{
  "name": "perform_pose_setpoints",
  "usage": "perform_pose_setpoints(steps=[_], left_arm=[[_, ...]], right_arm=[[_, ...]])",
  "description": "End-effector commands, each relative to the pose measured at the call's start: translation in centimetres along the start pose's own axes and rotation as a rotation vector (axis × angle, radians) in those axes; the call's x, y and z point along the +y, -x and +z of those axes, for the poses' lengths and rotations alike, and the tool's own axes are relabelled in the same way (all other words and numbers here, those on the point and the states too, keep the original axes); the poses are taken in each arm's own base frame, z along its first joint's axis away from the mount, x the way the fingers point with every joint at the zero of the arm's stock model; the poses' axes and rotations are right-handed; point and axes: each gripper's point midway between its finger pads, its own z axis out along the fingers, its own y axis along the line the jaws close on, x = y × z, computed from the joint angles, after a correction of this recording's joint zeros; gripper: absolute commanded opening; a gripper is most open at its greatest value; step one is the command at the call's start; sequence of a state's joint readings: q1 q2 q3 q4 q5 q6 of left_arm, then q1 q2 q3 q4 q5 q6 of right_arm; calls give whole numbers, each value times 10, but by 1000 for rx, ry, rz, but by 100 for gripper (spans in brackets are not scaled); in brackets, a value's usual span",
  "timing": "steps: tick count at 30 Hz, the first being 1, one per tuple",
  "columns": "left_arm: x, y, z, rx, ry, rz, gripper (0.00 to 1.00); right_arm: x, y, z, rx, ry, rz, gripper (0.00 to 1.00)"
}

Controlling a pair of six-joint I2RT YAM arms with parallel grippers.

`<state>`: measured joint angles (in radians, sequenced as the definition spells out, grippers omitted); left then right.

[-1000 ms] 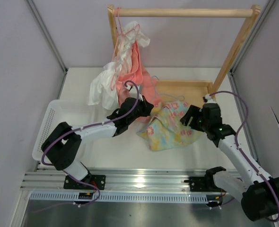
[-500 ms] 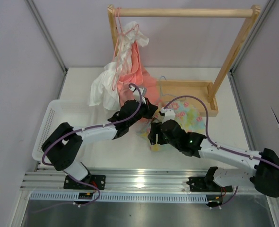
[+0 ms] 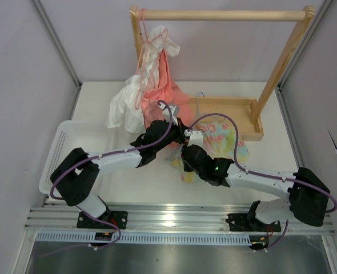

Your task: Place the skirt on the hanger

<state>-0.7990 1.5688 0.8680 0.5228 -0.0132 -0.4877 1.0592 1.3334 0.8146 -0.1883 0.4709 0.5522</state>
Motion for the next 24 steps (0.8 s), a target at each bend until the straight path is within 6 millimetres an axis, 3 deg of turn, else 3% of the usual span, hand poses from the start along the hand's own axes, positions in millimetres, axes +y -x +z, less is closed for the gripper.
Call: perform_pose_setpoints(steps=[1, 2, 3, 7, 11, 16, 18, 19, 21, 22, 24], left_arm=[[-29, 29, 0, -58, -98, 20, 0], [-30, 28, 1, -54, -105, 21, 0], [-33, 31, 1, -63, -118, 21, 0], [-40, 30, 5, -66, -161, 14, 0], [-51, 31, 10, -61, -199, 17, 0], [-65, 35, 15, -73, -253, 29, 0], [-75, 46, 20, -84, -277, 40, 0], [-82, 57, 22, -100, -293, 44, 0], [-88, 57, 20, -75, -316, 62, 0], [-99, 78, 14, -106, -338, 76, 0], [-100, 78, 6, -71, -329, 103, 0]], right_arm=[[12, 34, -4, -108, 13, 33, 15], [14, 36, -8, -115, 21, 31, 2], [19, 38, -12, -121, 38, 24, 0], [35, 59, -45, -180, 125, 33, 0], [46, 67, -77, -206, 187, 17, 0], [61, 56, -100, -168, 262, -24, 0], [67, 46, -107, -152, 282, -39, 0], [67, 42, -109, -151, 276, -52, 0], [52, 35, -109, -140, 188, -49, 0], [45, 34, -108, -141, 159, -50, 0], [30, 39, -109, -158, 115, -28, 0]])
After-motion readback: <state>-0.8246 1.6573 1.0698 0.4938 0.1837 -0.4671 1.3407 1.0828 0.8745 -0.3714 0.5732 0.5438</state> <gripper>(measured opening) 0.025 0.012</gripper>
